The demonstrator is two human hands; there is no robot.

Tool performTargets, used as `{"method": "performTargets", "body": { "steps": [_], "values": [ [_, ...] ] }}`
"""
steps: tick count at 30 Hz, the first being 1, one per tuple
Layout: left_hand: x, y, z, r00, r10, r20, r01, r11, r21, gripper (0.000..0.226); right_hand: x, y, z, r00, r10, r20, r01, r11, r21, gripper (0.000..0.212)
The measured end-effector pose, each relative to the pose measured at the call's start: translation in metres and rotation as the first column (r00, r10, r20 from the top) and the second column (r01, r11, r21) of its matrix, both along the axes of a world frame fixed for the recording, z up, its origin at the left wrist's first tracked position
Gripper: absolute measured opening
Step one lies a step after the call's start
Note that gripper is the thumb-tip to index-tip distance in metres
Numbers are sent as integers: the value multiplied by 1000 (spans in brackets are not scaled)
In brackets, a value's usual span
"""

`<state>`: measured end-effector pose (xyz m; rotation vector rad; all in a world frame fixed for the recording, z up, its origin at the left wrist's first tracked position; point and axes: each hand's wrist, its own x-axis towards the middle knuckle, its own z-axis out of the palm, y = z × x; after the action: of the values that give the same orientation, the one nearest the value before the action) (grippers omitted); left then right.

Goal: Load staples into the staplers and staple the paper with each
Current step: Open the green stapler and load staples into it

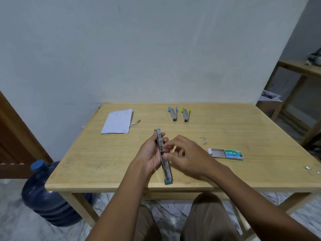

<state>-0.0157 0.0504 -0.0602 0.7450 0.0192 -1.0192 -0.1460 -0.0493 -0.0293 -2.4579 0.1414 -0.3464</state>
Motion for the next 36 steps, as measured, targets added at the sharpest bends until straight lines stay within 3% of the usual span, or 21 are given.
{"method": "performTargets", "body": {
  "steps": [2,5,9,13,16,19,23,27,31,36],
  "values": [
    [1,-2,3,992,114,-59,-116,992,-45,32,-12,0,2,984,140,-111,-139,990,18,62],
    [6,-3,10,951,239,-194,-262,960,-101,36,-23,-4,-1,959,263,-106,-268,963,-37,71],
    [4,1,19,934,296,-199,-321,941,-106,35,-26,-11,1,943,307,129,-288,947,-144,41],
    [0,13,26,969,244,41,-243,970,-20,36,-21,-9,9,903,182,390,-153,983,-105,33],
    [-18,27,35,940,-33,338,-19,989,149,42,-9,-5,15,883,-46,468,-8,994,112,19],
    [-40,34,46,865,-203,459,141,976,165,45,1,7,24,906,-258,336,87,890,448,10],
    [-46,41,49,894,-184,408,185,982,36,54,8,13,24,976,-206,67,92,672,734,51],
    [-45,43,49,867,-239,438,258,966,15,68,9,18,25,996,-84,-8,59,629,775,61],
    [-44,43,49,868,-236,437,264,965,-3,69,13,25,30,988,-149,28,70,608,791,45],
    [-37,43,45,878,-238,416,251,968,24,71,15,34,30,980,-200,22,101,583,806,41]
  ]
}}
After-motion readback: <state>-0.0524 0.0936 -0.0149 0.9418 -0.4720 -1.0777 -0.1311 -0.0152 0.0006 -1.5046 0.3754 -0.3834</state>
